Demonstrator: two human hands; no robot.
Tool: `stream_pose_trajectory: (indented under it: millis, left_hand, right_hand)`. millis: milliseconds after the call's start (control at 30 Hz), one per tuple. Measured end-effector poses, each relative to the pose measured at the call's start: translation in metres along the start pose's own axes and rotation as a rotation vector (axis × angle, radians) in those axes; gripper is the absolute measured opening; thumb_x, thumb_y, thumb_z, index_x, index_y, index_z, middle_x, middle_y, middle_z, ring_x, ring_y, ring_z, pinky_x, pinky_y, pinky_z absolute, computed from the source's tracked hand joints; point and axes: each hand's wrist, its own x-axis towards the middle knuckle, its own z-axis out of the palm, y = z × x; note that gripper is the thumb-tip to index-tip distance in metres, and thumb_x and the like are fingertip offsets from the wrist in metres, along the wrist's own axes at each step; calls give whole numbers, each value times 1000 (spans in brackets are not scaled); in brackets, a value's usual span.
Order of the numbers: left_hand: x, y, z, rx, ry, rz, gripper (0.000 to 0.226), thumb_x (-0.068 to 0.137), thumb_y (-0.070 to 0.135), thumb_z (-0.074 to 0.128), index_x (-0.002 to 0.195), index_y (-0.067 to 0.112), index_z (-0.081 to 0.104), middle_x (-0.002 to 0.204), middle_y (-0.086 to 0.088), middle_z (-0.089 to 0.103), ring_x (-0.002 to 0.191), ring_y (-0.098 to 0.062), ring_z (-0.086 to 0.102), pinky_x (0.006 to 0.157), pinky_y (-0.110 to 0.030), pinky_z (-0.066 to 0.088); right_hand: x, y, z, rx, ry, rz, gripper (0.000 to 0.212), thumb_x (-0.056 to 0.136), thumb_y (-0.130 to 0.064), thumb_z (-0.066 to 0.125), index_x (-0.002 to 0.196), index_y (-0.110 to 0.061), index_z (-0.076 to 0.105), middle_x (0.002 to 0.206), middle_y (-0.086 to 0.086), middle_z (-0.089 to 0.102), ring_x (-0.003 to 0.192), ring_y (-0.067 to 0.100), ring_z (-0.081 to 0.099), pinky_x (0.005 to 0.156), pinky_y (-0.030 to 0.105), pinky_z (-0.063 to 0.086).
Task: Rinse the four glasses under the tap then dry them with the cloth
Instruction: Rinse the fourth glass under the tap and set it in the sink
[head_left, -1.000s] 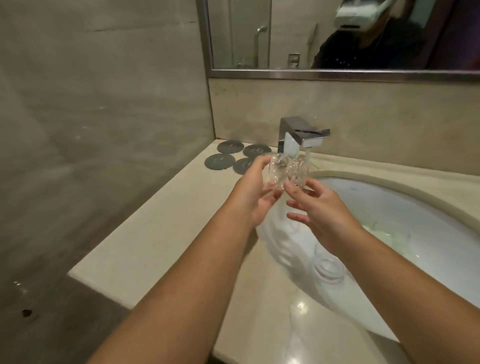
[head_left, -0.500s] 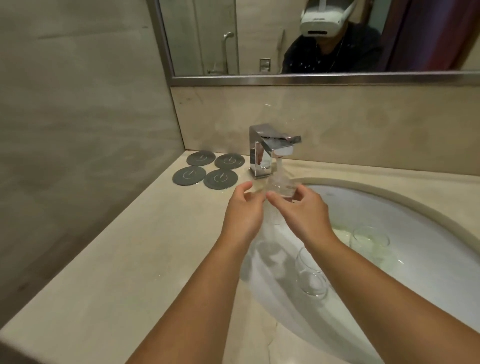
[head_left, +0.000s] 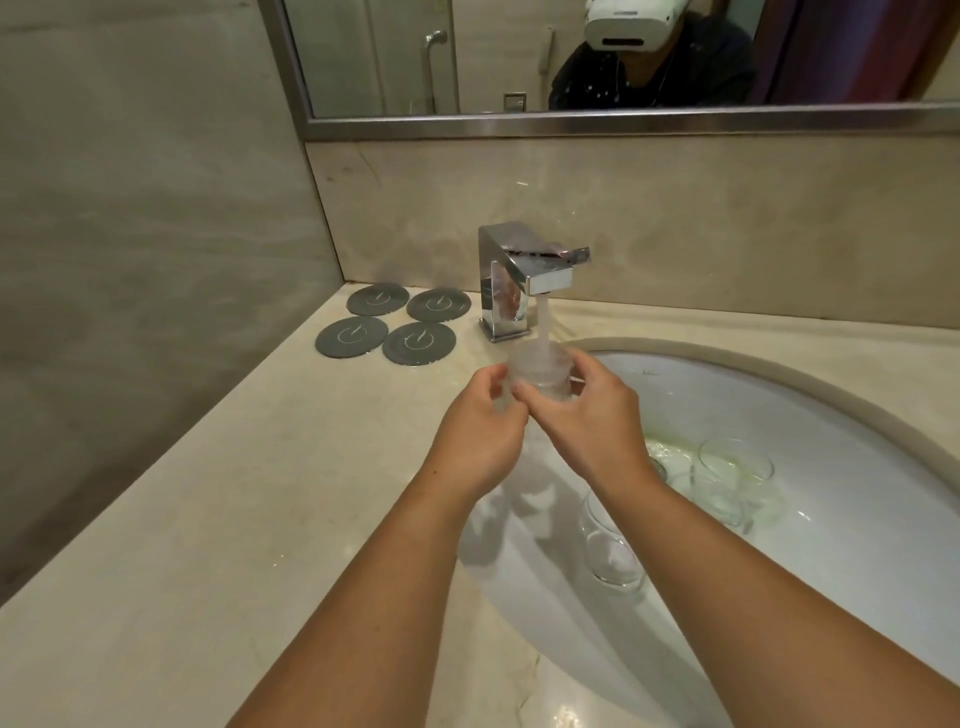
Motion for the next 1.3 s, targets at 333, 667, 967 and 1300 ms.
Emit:
stream_pose_trajectory:
  millis: [333,667,967,1300]
  left_hand:
    - [4,-6,-1,70,-24,12,67,97,27,74,157,27,43,147,9,56,126,-13,59,106,-38,51]
    - [10,-12,0,69,-24,11,72,94,34,78,155,29,41,147,8,59,129,-15,63,109,-40,53]
    - [5,-8,0,-8,16,26,60,93,47,80,140,22,51,124,10,68,116,-7,66,91,-26,51]
    - [1,-3,-1,-109,76,52,87,69,65,81,144,29,55,133,2,68,120,-16,69,107,-47,56]
  right_hand:
    - [4,2,0,64,-19,24,34,80,-44,85,109,-30,72,96,-14,77,87,-3,71,77,18,56]
    - [6,0,2,199,-76,97,39,79,-41,87,112,-28,71,102,-10,78,95,6,75,89,35,62]
    - [16,-1,-5,703,-235,472,48,95,-38,78,126,-3,72,115,14,80,100,22,77,95,39,62]
    - [16,-5,-13,615,-300,649,59,88,-72,67,103,-14,72,95,6,60,78,21,58,64,31,47]
